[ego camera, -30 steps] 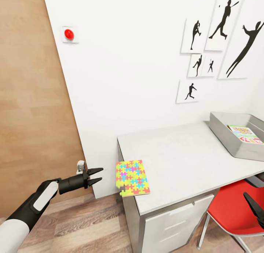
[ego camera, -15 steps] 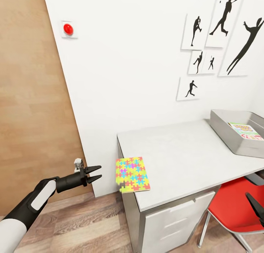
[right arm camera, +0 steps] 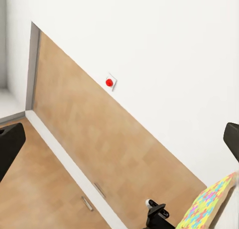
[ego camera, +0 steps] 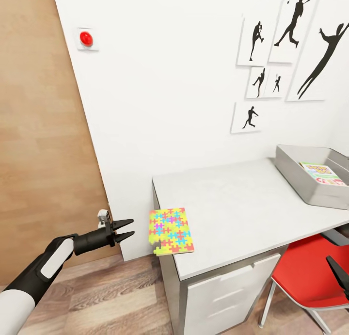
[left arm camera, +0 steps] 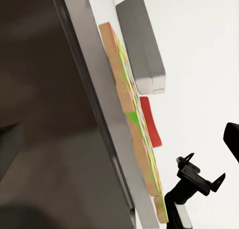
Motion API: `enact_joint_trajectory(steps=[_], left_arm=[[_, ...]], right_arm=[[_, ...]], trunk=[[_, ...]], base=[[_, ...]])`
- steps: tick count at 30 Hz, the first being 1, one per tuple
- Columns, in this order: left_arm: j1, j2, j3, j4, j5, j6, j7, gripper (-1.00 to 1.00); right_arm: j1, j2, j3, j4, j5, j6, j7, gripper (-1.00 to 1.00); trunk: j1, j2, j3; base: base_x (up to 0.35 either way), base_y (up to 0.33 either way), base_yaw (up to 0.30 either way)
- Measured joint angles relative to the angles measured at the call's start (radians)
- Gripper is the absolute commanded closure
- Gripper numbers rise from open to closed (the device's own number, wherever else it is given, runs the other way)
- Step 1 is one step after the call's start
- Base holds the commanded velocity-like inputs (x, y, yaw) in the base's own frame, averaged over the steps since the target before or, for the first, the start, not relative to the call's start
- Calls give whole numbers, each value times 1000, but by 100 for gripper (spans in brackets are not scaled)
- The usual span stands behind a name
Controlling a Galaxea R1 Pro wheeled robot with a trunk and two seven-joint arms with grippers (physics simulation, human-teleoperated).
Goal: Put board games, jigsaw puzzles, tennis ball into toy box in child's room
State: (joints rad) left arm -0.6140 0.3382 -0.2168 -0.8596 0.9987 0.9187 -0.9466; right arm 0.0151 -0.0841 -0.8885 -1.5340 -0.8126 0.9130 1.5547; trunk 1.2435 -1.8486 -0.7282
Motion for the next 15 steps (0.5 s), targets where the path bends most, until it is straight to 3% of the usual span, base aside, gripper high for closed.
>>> enact_joint_trajectory(steps=[11,15], left_arm=[[0,1,0,0,0,-1,0,-100],[0,1,0,0,0,-1,0,-100]], right_arm=[[0,0,0,0,0,0,0,-100],[0,0,0,0,0,0,0,-100]], trunk=[[0,0,0],[0,0,0]], base=[[0,-29,0],[0,-157,0]])
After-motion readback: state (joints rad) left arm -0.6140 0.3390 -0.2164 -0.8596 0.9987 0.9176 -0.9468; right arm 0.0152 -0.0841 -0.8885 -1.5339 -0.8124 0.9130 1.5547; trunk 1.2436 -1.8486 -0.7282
